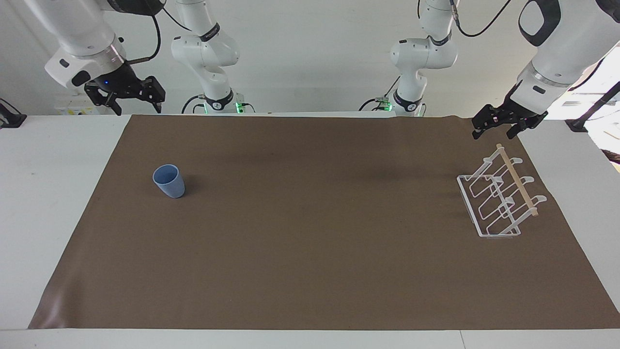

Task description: Hang cup on cup holder

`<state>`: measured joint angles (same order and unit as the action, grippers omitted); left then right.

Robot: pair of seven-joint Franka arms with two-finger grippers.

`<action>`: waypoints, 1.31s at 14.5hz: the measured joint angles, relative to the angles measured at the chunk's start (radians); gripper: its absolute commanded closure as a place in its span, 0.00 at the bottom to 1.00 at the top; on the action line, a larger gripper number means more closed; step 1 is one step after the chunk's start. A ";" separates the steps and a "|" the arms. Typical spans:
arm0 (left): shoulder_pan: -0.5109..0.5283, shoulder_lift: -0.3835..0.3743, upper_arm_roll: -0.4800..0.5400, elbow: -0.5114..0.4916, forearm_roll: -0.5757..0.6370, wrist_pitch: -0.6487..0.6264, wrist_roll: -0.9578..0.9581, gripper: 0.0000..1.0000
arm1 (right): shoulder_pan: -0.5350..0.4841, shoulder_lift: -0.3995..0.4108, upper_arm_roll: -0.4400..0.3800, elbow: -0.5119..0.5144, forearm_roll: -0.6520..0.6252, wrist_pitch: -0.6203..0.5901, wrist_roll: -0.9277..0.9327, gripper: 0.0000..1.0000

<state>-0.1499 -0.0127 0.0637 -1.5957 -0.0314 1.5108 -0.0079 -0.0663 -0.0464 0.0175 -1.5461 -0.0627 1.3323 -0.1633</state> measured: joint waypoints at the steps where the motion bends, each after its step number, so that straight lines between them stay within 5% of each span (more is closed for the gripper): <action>1: 0.000 0.000 0.000 0.000 0.000 -0.001 0.000 0.00 | 0.000 0.000 0.000 0.000 0.000 0.000 0.000 0.00; 12: 0.003 0.000 0.003 -0.001 0.003 -0.005 0.000 0.00 | -0.004 -0.015 -0.002 -0.028 0.000 0.079 0.000 0.00; 17: 0.003 0.000 0.003 -0.001 0.003 -0.005 0.000 0.00 | -0.119 -0.090 -0.012 -0.357 0.001 0.397 -0.080 0.00; 19: 0.003 0.000 0.003 -0.001 0.003 -0.005 0.000 0.00 | -0.150 -0.093 -0.016 -0.414 0.001 0.444 -0.103 0.00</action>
<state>-0.1472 -0.0122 0.0670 -1.5963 -0.0282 1.5058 -0.0079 -0.2165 -0.1397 0.0017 -1.9606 -0.0616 1.7767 -0.2663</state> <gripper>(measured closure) 0.000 0.000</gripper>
